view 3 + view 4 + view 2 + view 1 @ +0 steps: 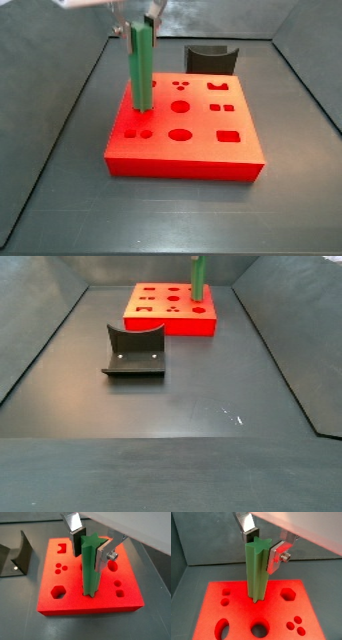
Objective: Insert the star object.
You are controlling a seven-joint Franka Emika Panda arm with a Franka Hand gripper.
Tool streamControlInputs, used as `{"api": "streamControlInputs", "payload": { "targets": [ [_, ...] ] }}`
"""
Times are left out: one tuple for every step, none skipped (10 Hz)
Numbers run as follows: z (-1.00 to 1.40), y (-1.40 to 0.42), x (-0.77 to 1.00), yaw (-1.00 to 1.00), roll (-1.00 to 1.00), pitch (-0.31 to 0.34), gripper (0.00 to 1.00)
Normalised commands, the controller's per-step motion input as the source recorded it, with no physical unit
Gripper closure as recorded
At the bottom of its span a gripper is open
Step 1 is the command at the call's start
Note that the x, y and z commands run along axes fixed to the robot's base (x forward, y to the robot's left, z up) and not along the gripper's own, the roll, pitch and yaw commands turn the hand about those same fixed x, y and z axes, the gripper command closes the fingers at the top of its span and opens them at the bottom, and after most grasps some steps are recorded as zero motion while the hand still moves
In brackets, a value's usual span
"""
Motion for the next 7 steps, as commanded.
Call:
{"api": "streamControlInputs", "payload": {
  "targets": [
    [-1.0,0.0,0.11,0.0,0.0,-0.04,1.0],
    [-0.99,0.0,0.29,0.0,-0.02,-0.11,1.0],
    [-0.9,0.0,0.21,0.0,0.0,-0.134,1.0],
    [-0.91,0.0,0.19,0.0,0.0,-0.161,1.0],
    [-0.96,0.0,0.15,0.0,0.0,-0.136,1.0],
    [-0.99,0.0,0.12,0.0,0.0,-0.124,1.0],
    [-0.95,0.0,0.0,0.0,0.07,-0.144,1.0]
  ]
}}
